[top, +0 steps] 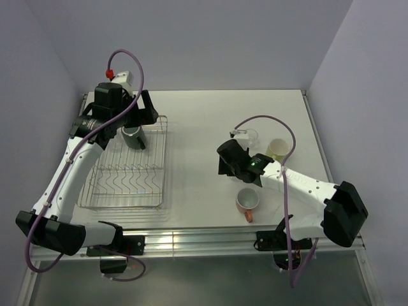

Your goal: Load the cups into the dish rack

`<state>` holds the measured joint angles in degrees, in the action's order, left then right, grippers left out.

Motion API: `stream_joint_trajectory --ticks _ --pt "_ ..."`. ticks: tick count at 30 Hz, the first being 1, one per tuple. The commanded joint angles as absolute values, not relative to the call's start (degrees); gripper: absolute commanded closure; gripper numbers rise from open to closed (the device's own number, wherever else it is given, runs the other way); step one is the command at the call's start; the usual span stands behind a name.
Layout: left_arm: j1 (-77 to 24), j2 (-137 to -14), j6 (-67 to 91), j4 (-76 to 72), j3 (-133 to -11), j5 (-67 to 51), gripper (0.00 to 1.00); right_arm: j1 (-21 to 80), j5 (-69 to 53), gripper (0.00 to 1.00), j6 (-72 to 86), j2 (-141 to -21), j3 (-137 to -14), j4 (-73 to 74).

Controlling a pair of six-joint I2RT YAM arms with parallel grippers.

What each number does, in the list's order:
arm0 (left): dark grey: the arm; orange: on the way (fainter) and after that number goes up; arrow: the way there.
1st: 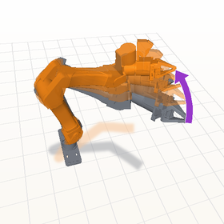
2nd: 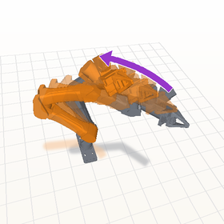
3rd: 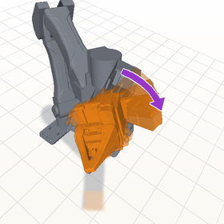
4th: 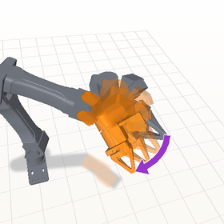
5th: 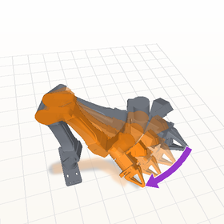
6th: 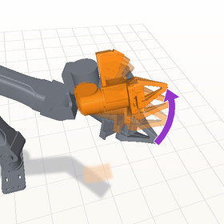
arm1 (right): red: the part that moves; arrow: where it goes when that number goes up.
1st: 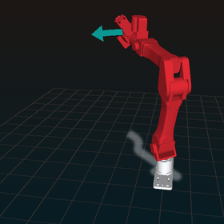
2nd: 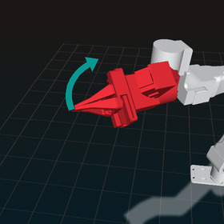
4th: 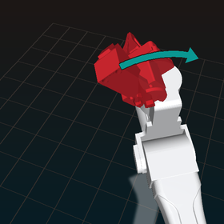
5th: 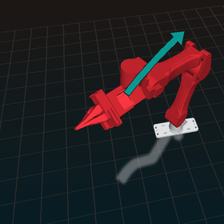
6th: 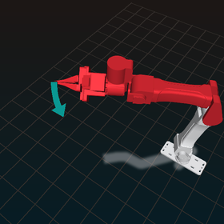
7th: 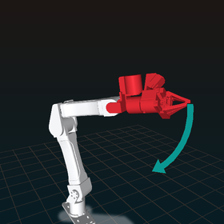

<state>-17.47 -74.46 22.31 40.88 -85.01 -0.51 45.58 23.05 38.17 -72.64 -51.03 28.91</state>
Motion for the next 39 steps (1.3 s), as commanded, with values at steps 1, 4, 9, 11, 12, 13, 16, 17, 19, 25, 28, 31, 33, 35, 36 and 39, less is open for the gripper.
stream_joint_trajectory --ticks 1,4,9,11,12,13,16,17,19,25,28,31,33,35,36,39 --pt "-17.8 -72.7 22.3 38.8 -84.0 -1.5 0.01 45.7 27.2 0.37 40.6 -74.6 -50.3 27.4" --pt "-17.9 -72.4 22.2 38.4 -83.2 -1.5 0.01 45.6 28.7 0.37 41.0 -75.8 -50.1 27.2" --pt "-18.0 -72.5 22.1 38.1 -82.7 -1.8 0.01 45.5 28.4 0.40 40.7 -79.9 -50.6 25.8" --pt "-18.1 -72.5 22.1 38.1 -82.5 -1.7 0.01 45.5 28.1 0.45 40.5 -81.7 -50.8 25.1" --pt "-18.1 -72.4 22.2 38.1 -82.4 -1.6 0.01 45.3 28.0 0.48 40.3 -82.2 -50.8 24.9" --pt "-18.1 -72.3 22.2 38.1 -82.2 -1.5 0.01 45.1 27.9 0.54 40.1 -82.9 -51.0 24.6" --pt "-18.2 -72.1 22.7 37.7 -81.7 -1.6 0.01 44.1 27.6 0.63 39.3 -83.3 -51.4 24.3" --pt "-18.2 -72.0 22.7 37.6 -81.7 -1.6 0.01 43.8 27.2 0.66 39.1 -83.3 -51.5 24.0" --pt "-18.2 -71.8 22.9 37.3 -81.1 -1.8 0.01 42.8 26.6 0.81 38.1 -83.4 -52.0 23.9" --pt "-18.1 -70.1 24.5 34.7 -78.7 -5.3 0.01 42.0 22.2 1.00 34.4 -80.4 -58.9 26.1" --pt "-17.2 -68.4 27.4 29.5 -75.6 -14.3 0.01 41.9 15.2 1.00 32.3 -78.9 -65.4 25.4" --pt "-15.0 -66.5 31.8 20.7 -71.3 -28.3 0.01 41.4 4.7 1.00 31.5 -78.7 -71.0 23.4" --pt "-13.5 -65.6 34.9 14.0 -69.4 -34.1 0.01 40.0 -0.2 1.00 32.2 -78.7 -73.2 20.9" --pt "-12.7 -65.5 37.5 10.4 -67.6 -40.6 0.01 37.5 -9.4 1.00 33.4 -78.6 -75.0 16.9" --pt "-12.3 -65.7 38.1 9.2 -67.2 -42.0 0.01 36.5 -12.4 1.00 35.3 -78.6 -75.3 15.3" --pt "-12.0 -66.1 40.4 4.1 -65.1 -46.3 0.01 33.2 -23.1 1.00 41.4 -78.1 -74.7 7.1"
